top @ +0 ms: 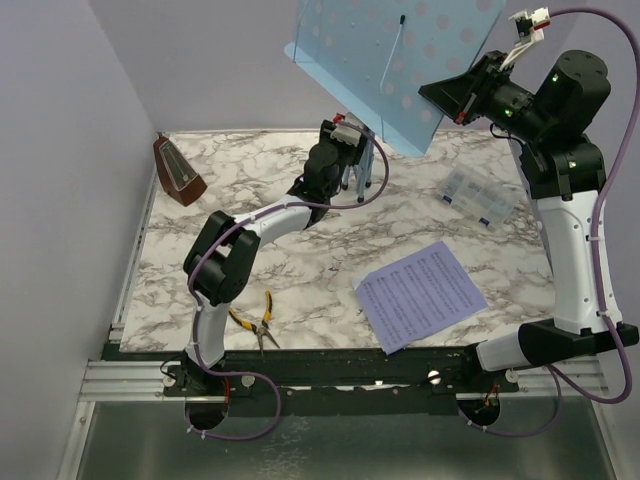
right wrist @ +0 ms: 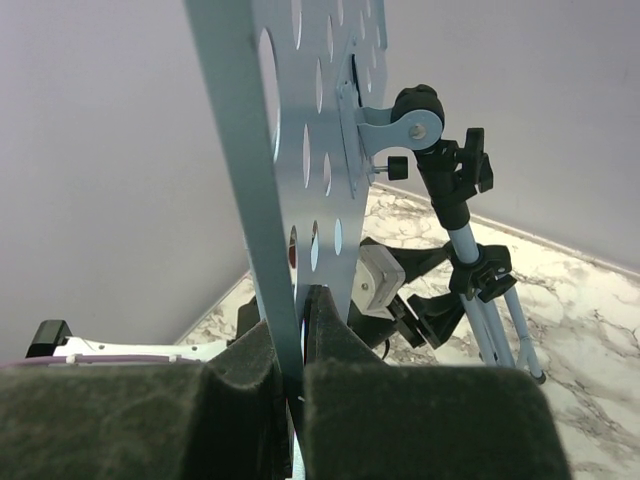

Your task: Set up the instrument practice props

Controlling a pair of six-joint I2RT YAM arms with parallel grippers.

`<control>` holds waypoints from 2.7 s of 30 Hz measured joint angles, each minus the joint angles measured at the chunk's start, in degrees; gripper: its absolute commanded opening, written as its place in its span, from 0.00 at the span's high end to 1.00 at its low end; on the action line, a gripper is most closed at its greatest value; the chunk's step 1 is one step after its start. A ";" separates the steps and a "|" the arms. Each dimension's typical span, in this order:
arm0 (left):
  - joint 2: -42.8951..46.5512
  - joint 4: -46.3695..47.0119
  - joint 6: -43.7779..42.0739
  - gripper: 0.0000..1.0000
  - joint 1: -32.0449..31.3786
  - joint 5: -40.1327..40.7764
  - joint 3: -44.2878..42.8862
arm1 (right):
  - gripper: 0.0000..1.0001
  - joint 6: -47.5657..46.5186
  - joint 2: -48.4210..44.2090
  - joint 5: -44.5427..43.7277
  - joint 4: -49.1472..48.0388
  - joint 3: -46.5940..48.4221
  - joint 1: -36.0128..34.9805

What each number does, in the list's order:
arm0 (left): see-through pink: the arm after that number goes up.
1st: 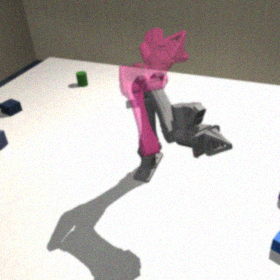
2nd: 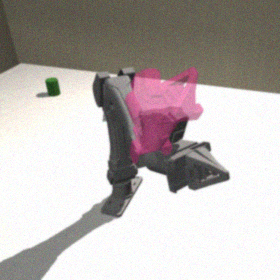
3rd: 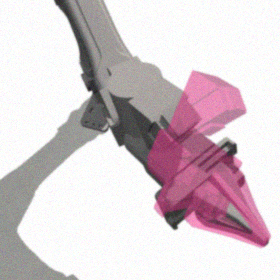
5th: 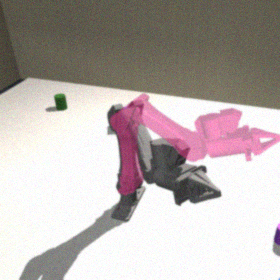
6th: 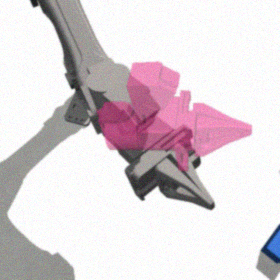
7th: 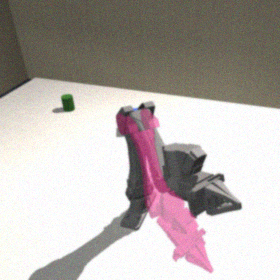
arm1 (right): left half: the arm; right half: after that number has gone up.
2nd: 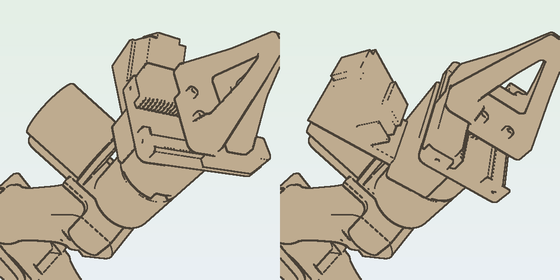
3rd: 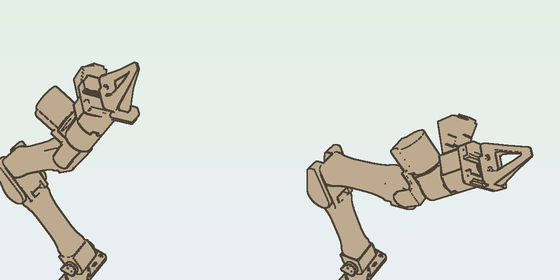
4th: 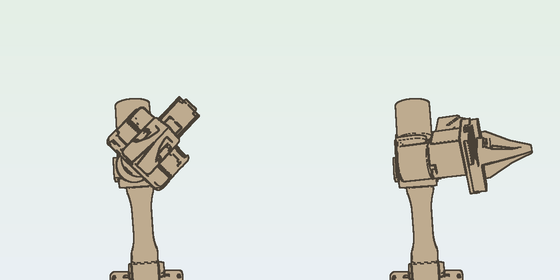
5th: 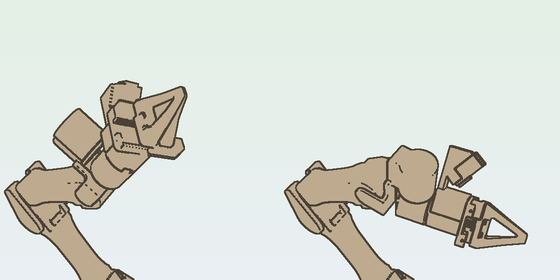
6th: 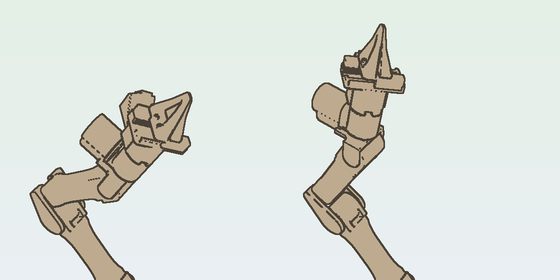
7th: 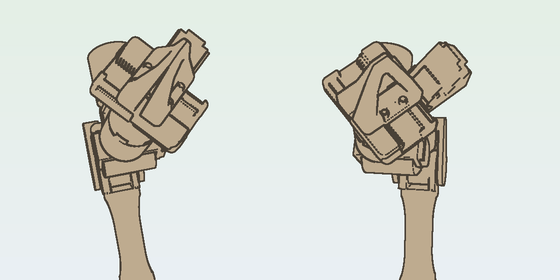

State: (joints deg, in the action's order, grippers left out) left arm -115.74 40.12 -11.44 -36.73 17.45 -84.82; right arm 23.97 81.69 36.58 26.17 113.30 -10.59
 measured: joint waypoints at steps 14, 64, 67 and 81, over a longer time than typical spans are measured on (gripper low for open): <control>-6.78 -1.29 1.42 0.66 0.11 1.46 -9.79 | 0.99 2.27 -0.07 -0.35 -1.07 -0.81 0.59; 20.06 -8.24 8.31 1.00 -2.38 -5.49 20.00 | 0.25 -9.25 -19.80 -29.20 5.18 -5.57 -1.77; 20.06 -8.39 8.37 1.00 -2.38 -5.51 19.98 | 0.24 -11.63 -23.28 -41.64 0.48 -11.87 -1.66; 20.09 -8.68 8.37 1.00 -2.27 -7.26 19.87 | 0.18 -16.61 -0.98 -14.27 -14.69 -26.21 -1.38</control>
State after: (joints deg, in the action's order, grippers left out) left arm -95.66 31.44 -3.07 -39.00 10.20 -64.95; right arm 7.35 80.71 22.31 11.49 87.09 -11.97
